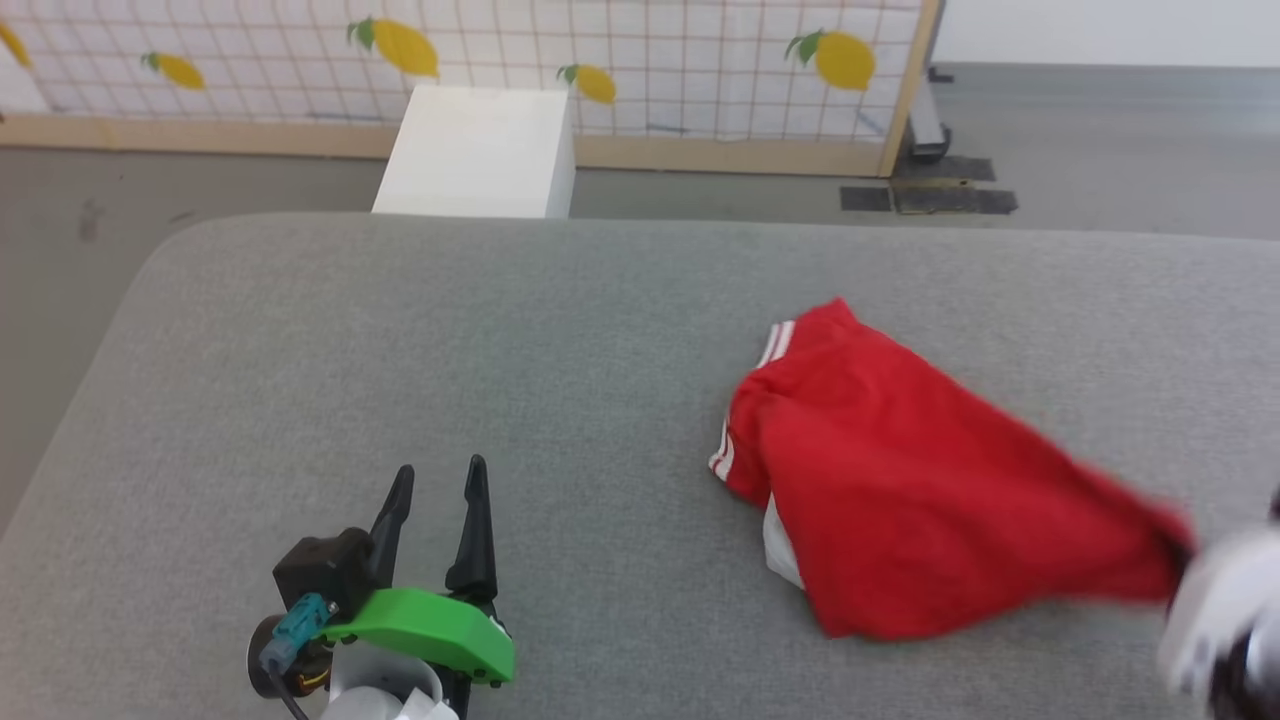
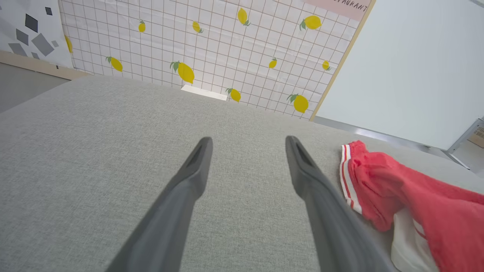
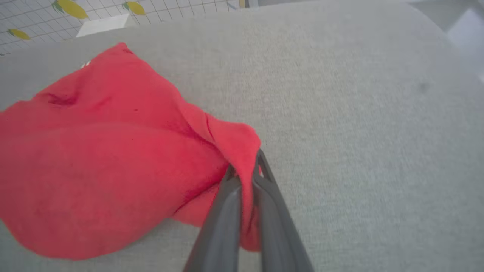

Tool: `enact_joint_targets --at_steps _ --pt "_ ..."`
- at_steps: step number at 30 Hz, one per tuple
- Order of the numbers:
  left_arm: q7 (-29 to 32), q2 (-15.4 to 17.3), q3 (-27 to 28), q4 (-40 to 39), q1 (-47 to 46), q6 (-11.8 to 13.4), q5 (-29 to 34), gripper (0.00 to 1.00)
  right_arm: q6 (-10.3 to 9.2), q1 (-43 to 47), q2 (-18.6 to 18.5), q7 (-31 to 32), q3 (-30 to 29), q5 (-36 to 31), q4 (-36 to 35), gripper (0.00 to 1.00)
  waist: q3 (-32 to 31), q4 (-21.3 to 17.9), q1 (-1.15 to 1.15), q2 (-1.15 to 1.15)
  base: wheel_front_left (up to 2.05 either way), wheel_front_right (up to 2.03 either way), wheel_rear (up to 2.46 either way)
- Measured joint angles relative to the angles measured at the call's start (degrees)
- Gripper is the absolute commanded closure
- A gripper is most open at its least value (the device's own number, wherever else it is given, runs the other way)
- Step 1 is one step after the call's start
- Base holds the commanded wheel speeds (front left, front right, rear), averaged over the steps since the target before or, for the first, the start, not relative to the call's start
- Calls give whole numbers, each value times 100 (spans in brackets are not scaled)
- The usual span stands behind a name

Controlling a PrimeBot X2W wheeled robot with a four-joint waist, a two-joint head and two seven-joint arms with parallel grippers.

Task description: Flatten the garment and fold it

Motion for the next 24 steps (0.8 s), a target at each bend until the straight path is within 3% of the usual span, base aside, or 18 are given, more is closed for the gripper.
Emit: enact_joint_targets --at_steps 3,8,9,10,18,24 --pt "0 -5 10 37 6 -29 0 0 -1 832 443 225 -272 -55 -36 100 -83 -75 0 0 0 0 0" --pt "0 -5 22 108 58 -56 -1 0 -1 1376 690 238 -337 -19 65 98 -167 -122 -1 0 0 0 0" --pt "0 -4 25 121 67 -57 -4 0 -1 1372 703 111 -355 69 48 68 -184 -125 -1 0 0 0 0" --pt "0 -3 33 126 78 -57 -7 0 -1 1366 704 4 -349 112 27 0 -195 -129 -1 0 0 0 0" --pt "300 -126 1 110 92 -80 -307 0 -1 832 720 -1269 -506 625 -475 0 -280 -189 -1 0 0 0 0" --pt "1513 -412 -470 356 -756 -77 -626 0 -1 503 717 -1413 -557 538 -753 0 -165 -272 -1 0 0 0 0"
